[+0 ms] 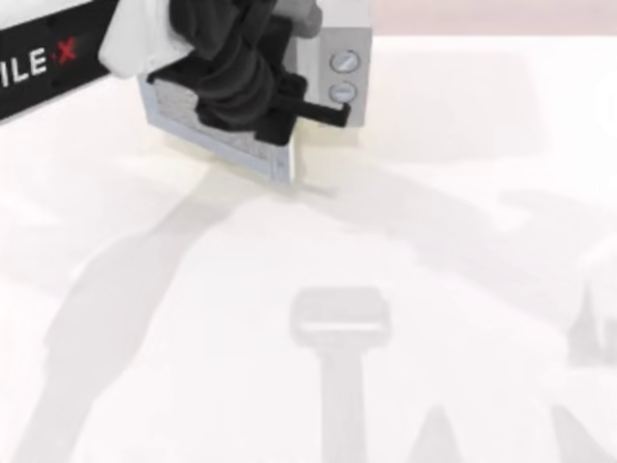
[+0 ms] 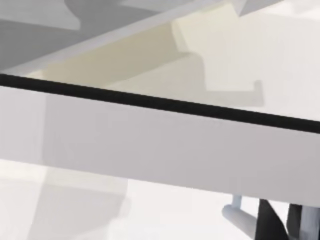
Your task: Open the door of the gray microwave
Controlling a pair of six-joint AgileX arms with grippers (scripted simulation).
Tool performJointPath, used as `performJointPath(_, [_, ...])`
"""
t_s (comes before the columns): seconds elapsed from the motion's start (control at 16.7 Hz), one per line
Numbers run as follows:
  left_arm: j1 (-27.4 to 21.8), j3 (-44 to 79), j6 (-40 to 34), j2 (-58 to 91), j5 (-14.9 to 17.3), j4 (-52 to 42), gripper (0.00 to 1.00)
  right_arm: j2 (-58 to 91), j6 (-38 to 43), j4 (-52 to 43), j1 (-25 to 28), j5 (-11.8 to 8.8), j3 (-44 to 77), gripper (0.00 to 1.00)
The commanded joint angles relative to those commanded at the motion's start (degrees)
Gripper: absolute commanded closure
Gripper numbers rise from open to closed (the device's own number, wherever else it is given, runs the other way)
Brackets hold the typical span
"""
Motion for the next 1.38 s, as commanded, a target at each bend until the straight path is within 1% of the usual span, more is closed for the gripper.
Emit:
performJointPath(0.42, [2.4, -5.5, 7.4, -4.3, 3.8, 1.6, 1.00, 0.0, 0.0, 0.0, 0.0, 0.0, 0.0, 0.00])
performJointPath(1.38, [2.4, -5.6, 7.5, -4.4, 3.9, 1.6, 1.00, 0.0, 0.0, 0.0, 0.0, 0.0, 0.0, 0.00])
